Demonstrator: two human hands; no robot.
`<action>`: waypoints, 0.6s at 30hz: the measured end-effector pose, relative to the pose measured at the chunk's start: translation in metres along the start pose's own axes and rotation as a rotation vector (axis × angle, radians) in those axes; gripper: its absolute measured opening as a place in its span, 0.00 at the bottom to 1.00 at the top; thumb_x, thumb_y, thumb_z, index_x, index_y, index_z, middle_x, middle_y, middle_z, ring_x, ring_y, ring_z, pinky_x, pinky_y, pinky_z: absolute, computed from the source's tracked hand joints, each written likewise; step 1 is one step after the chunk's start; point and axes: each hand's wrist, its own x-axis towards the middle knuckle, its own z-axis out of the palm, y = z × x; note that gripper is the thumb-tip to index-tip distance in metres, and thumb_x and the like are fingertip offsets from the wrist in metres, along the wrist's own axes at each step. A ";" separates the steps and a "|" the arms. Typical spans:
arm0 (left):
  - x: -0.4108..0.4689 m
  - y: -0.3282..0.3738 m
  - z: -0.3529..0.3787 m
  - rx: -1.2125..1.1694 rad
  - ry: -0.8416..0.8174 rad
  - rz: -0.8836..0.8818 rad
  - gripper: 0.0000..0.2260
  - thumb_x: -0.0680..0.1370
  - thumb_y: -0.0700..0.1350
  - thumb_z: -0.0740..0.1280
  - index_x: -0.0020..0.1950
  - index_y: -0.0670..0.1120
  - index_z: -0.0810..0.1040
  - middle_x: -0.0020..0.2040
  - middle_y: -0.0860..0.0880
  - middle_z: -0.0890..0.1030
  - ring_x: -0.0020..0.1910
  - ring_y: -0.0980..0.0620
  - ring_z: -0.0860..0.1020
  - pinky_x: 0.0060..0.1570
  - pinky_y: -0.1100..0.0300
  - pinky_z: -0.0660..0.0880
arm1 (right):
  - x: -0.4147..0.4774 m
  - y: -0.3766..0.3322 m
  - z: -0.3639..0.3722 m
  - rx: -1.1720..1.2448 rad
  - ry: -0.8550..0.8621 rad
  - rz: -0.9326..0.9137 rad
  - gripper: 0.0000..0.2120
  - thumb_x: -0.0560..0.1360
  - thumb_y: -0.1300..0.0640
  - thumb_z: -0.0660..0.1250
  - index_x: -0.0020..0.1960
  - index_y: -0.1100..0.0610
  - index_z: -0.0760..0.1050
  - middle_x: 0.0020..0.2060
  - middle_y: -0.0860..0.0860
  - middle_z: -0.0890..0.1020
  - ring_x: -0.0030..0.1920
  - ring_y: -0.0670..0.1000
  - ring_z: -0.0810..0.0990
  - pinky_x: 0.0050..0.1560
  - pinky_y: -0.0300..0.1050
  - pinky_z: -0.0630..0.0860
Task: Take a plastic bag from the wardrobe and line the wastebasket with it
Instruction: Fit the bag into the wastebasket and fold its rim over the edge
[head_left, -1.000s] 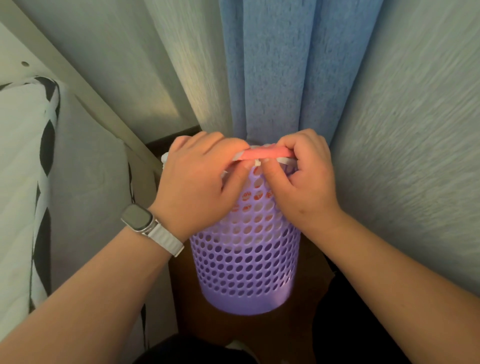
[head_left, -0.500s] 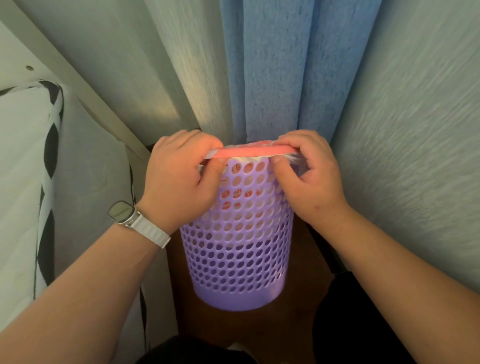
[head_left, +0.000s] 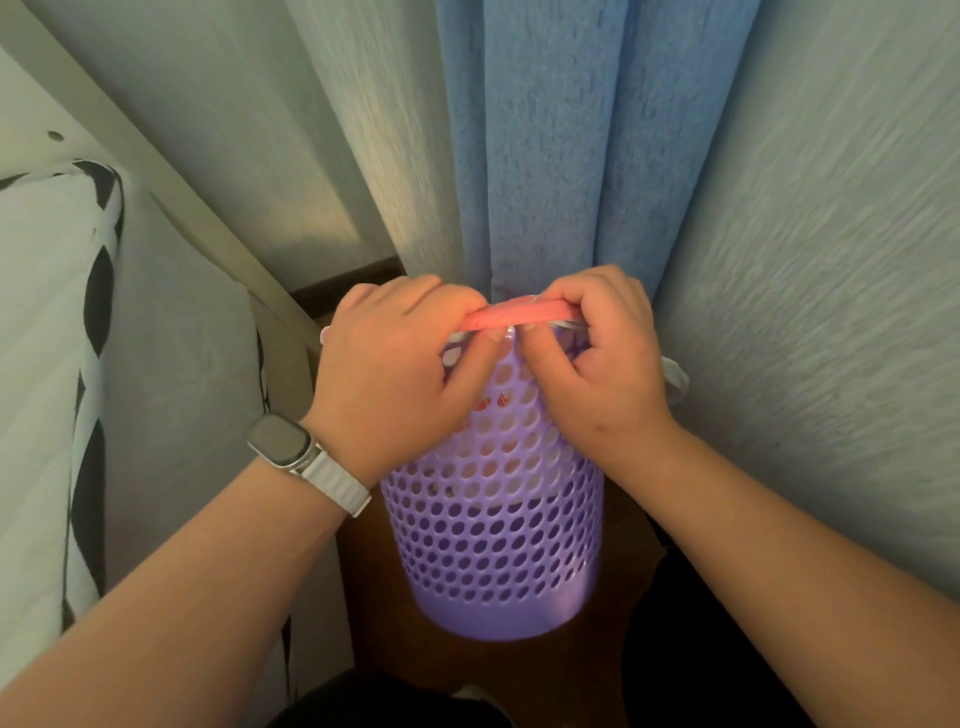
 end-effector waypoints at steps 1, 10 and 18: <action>-0.001 -0.001 0.001 -0.018 0.003 -0.008 0.13 0.79 0.52 0.61 0.44 0.45 0.79 0.38 0.49 0.79 0.38 0.46 0.77 0.41 0.51 0.70 | 0.000 -0.001 0.000 0.002 -0.006 -0.005 0.08 0.73 0.52 0.66 0.45 0.57 0.76 0.41 0.49 0.76 0.44 0.52 0.73 0.46 0.56 0.71; -0.004 -0.025 -0.002 -0.096 0.026 -0.011 0.11 0.78 0.48 0.61 0.41 0.44 0.77 0.35 0.49 0.77 0.36 0.49 0.74 0.40 0.53 0.67 | 0.006 0.011 -0.013 0.086 -0.051 -0.060 0.18 0.73 0.52 0.66 0.57 0.62 0.77 0.54 0.52 0.77 0.56 0.53 0.76 0.61 0.50 0.71; -0.003 -0.024 -0.002 -0.177 0.066 -0.011 0.11 0.77 0.46 0.62 0.40 0.41 0.77 0.34 0.52 0.73 0.34 0.50 0.72 0.37 0.50 0.70 | 0.005 0.018 -0.008 0.083 -0.028 0.019 0.13 0.74 0.51 0.66 0.49 0.62 0.78 0.50 0.52 0.78 0.53 0.54 0.77 0.58 0.51 0.72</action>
